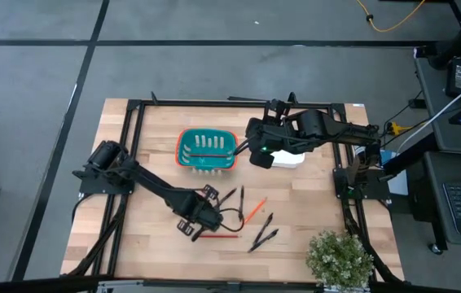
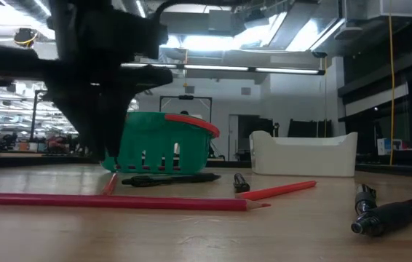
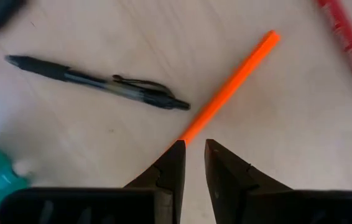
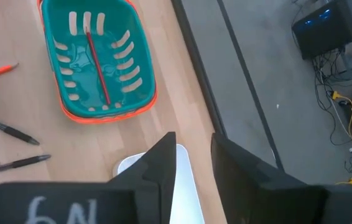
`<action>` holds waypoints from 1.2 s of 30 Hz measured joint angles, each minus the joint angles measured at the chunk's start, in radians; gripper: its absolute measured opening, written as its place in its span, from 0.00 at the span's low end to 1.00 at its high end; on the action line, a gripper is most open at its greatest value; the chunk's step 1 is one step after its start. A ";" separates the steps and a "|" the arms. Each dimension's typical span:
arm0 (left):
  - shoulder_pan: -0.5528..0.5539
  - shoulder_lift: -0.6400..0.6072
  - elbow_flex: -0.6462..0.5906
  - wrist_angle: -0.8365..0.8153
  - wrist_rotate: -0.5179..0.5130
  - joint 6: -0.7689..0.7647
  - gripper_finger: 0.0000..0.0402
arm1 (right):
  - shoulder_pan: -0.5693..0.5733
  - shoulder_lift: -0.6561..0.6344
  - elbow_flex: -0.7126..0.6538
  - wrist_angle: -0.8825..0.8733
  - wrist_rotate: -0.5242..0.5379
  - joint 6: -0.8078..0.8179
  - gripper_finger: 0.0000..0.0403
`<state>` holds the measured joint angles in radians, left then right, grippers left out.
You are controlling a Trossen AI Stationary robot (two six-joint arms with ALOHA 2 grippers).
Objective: Sort pens & pencils
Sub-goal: Put the left orange pencil into the blue bin
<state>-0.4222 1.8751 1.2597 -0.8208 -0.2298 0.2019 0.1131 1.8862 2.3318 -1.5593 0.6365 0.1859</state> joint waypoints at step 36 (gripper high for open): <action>-0.005 0.002 -0.085 0.060 -0.143 0.262 0.14 | -0.059 0.000 0.000 0.007 0.034 -0.012 0.25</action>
<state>-0.4273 1.8767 1.1751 -0.7612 -0.3733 0.4642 0.0542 1.8862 2.3318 -1.5520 0.6708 0.1735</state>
